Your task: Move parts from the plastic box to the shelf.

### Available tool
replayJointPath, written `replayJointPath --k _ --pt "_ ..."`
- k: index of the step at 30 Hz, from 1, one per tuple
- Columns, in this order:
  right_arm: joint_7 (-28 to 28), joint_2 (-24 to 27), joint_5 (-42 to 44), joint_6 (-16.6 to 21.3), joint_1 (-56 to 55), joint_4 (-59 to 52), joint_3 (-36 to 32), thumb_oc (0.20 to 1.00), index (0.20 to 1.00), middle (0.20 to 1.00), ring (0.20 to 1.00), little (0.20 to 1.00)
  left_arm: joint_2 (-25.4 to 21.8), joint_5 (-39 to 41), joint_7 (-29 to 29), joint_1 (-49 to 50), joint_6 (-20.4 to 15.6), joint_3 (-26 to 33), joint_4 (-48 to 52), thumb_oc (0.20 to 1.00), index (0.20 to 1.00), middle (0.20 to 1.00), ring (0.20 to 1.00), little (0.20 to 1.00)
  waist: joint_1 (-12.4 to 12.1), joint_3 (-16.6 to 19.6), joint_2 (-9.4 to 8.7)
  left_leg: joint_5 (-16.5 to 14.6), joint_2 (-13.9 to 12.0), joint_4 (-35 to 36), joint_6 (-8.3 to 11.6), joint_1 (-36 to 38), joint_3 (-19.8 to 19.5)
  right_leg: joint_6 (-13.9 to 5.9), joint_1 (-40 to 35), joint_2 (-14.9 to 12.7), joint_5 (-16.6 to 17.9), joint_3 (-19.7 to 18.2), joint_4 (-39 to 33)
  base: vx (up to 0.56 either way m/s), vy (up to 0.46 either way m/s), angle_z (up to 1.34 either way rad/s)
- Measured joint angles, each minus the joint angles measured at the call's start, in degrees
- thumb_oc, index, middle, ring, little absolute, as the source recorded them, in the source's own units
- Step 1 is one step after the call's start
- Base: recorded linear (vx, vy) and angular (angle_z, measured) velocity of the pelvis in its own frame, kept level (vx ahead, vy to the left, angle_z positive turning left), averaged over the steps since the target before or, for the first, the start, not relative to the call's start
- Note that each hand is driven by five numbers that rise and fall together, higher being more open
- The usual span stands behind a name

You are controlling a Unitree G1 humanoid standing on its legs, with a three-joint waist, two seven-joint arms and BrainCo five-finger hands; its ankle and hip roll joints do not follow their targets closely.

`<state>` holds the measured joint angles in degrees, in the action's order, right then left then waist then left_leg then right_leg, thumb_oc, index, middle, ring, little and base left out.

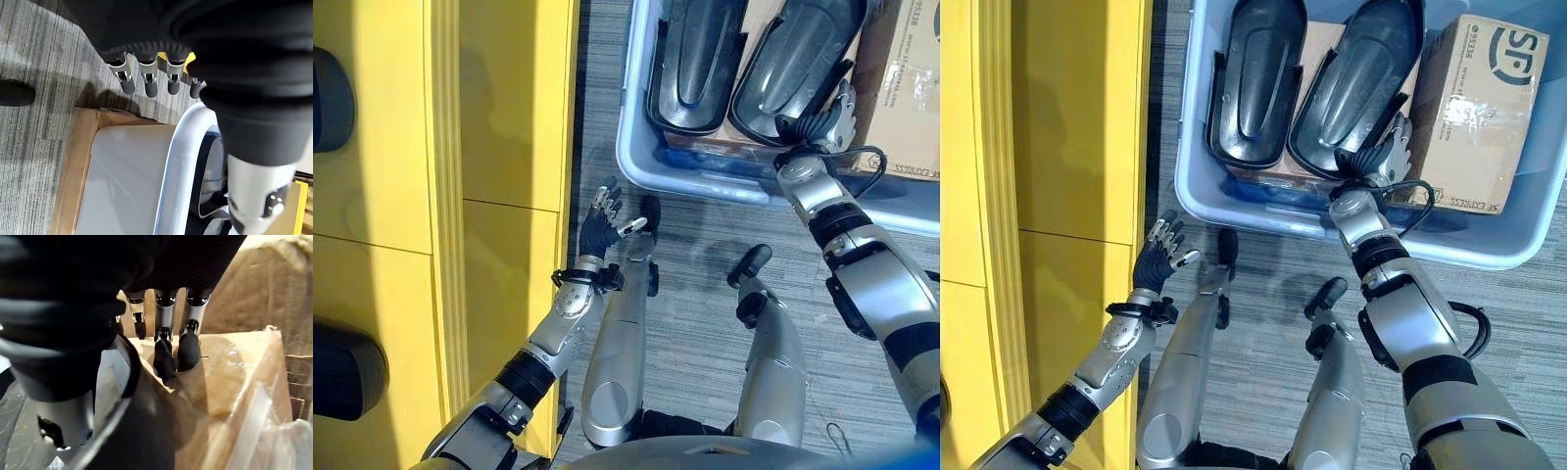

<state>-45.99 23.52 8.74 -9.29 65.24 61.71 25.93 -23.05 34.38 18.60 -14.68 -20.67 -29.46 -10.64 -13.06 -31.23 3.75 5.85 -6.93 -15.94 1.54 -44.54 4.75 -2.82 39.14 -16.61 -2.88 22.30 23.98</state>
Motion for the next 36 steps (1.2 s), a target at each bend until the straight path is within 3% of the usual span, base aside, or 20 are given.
replayJointPath --k 9,10,11,15,25,33,36 --pt "-1.98 0.07 2.72 -0.25 0.06 0.98 -0.03 1.000 1.000 1.000 1.000 1.000 0.06 0.99 0.00 0.03 -0.42 0.08 -0.20 1.000 1.000 1.000 1.000 1.000 0.05 0.63 1.14 0.11 -0.05 -0.02 0.13 -1.00 -0.71 0.05 0.48 0.16 -0.06 0.63 -0.05 0.00 -0.003 0.01" --pt "-1.97 0.10 3.02 -0.24 0.06 1.11 -0.04 0.435 0.435 0.435 0.435 0.435 0.07 1.01 -0.03 0.02 -0.42 0.08 -0.20 1.000 1.000 1.000 1.000 1.000 0.06 0.79 1.39 0.11 -0.05 -0.04 0.13 -1.10 -0.79 0.05 0.49 0.17 -0.07 0.72 -0.05 0.02 -0.019 0.03" --pt "-1.96 0.09 3.59 -0.21 0.06 1.10 -0.04 0.200 0.200 0.200 0.200 0.200 0.14 1.00 -0.11 0.02 -0.42 0.07 -0.19 1.000 1.000 1.000 1.000 1.000 0.12 1.05 1.73 0.11 -0.05 -0.10 0.13 -1.27 -0.89 0.05 0.49 0.19 -0.07 0.87 -0.07 0.02 -0.018 0.03" --pt "-1.95 0.20 6.52 -0.21 0.69 2.14 -0.03 0.200 0.200 0.200 0.200 0.200 0.29 0.98 -0.81 0.03 -0.41 -0.04 -0.19 1.000 1.000 1.000 1.000 1.000 0.18 1.80 2.45 0.20 -0.09 -0.12 0.25 -1.36 -1.13 0.06 0.51 0.23 -0.07 1.03 -0.02 0.00 0.000 0.00" --pt "-1.22 1.12 8.64 -0.19 1.77 3.36 0.11 0.200 0.200 0.200 0.200 0.200 0.31 0.97 -0.38 -0.30 -0.37 0.13 -0.19 1.000 1.000 1.000 1.000 1.000 0.22 3.30 2.33 0.57 -0.17 -0.23 0.37 -3.21 -1.33 0.21 2.61 0.16 -0.28 1.19 0.98 0.00 -0.018 0.00" --pt "2.95 1.86 10.37 4.30 1.03 3.24 -0.85 0.200 0.200 0.200 0.200 0.200 0.57 0.80 -0.03 -0.13 -0.35 -0.28 -0.30 1.000 1.000 1.000 1.000 1.000 0.32 3.30 2.33 1.32 -1.03 -0.28 1.14 -3.98 -2.18 1.24 5.13 0.22 -2.57 0.90 5.02 0.01 -0.074 0.00" --pt "3.72 1.88 12.54 7.66 0.55 3.21 -1.18 0.200 0.200 0.200 0.200 0.200 1.04 0.73 -0.29 -0.09 -0.37 -0.26 -0.33 1.000 1.000 1.000 1.000 1.000 0.44 3.31 2.34 1.63 -1.05 -0.17 1.30 -3.67 -1.99 1.53 5.60 0.22 -2.81 0.34 5.74 0.00 -0.052 -0.05"
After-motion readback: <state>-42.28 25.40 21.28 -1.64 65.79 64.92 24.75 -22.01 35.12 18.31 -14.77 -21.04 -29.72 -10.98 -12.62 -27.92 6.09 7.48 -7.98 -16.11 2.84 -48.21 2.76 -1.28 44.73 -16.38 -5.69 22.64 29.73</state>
